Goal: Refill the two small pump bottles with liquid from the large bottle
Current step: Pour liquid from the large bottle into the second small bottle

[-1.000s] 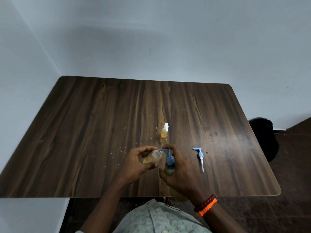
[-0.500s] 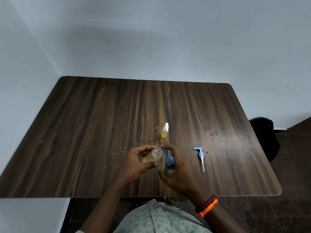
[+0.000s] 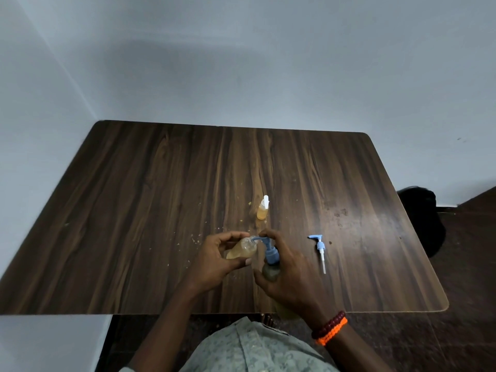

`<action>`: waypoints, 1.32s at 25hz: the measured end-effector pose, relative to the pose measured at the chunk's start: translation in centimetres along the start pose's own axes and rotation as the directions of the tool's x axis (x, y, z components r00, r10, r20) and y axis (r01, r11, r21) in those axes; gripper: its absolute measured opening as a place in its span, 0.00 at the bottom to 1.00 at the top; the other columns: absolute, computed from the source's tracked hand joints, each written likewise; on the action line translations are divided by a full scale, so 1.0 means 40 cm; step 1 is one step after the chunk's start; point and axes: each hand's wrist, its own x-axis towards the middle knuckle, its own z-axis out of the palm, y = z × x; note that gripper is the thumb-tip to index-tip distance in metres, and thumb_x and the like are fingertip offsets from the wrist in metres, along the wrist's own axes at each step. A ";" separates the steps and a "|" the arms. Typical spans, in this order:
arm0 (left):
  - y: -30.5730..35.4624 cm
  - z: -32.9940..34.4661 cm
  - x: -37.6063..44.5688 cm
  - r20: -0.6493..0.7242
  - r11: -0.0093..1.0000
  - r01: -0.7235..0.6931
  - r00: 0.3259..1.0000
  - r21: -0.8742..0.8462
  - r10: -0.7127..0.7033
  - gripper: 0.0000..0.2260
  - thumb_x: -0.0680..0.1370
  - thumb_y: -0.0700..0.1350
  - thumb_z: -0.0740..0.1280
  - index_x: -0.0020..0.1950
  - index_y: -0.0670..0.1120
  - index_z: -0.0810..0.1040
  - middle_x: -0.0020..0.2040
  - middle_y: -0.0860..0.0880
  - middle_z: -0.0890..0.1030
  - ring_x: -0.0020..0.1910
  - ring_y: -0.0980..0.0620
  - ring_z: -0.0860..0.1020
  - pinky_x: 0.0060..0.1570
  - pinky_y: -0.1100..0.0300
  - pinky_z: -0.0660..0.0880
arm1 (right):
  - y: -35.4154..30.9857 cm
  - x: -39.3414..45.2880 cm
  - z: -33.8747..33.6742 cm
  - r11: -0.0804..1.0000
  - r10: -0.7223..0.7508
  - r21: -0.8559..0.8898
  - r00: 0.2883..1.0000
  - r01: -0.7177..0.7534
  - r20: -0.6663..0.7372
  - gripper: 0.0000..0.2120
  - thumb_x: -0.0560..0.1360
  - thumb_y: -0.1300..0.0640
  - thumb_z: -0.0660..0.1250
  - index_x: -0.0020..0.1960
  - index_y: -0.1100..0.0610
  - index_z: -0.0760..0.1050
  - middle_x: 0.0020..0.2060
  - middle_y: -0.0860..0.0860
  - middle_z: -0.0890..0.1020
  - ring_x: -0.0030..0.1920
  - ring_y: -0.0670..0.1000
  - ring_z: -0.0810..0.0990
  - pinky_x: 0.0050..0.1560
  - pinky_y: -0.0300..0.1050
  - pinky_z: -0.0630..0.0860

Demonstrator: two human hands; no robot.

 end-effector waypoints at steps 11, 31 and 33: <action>-0.011 0.001 0.005 0.004 1.000 0.011 1.000 0.005 -0.011 0.23 0.69 0.37 0.82 0.62 0.51 0.85 0.58 0.54 0.87 0.61 0.55 0.84 0.64 0.48 0.82 | -0.003 -0.004 -0.007 1.000 -0.007 -0.008 1.000 0.007 0.005 0.33 0.74 0.42 0.74 0.72 0.36 0.60 0.43 0.47 0.83 0.41 0.44 0.82 0.43 0.41 0.81; -0.015 0.013 -0.001 0.020 0.999 0.009 1.000 0.035 -0.010 0.23 0.68 0.39 0.83 0.61 0.55 0.85 0.58 0.57 0.87 0.60 0.57 0.84 0.64 0.47 0.82 | -0.020 0.003 -0.013 1.000 0.014 -0.003 1.000 -0.014 0.028 0.24 0.73 0.44 0.73 0.62 0.37 0.64 0.37 0.46 0.81 0.35 0.45 0.81 0.37 0.51 0.82; -0.013 0.011 0.002 0.012 1.000 0.002 1.000 0.026 -0.002 0.24 0.69 0.38 0.83 0.62 0.51 0.84 0.58 0.55 0.87 0.60 0.56 0.84 0.65 0.47 0.81 | -0.018 0.000 -0.011 1.000 0.005 -0.007 0.999 -0.005 0.039 0.28 0.73 0.44 0.73 0.66 0.35 0.62 0.40 0.46 0.83 0.37 0.45 0.82 0.40 0.49 0.83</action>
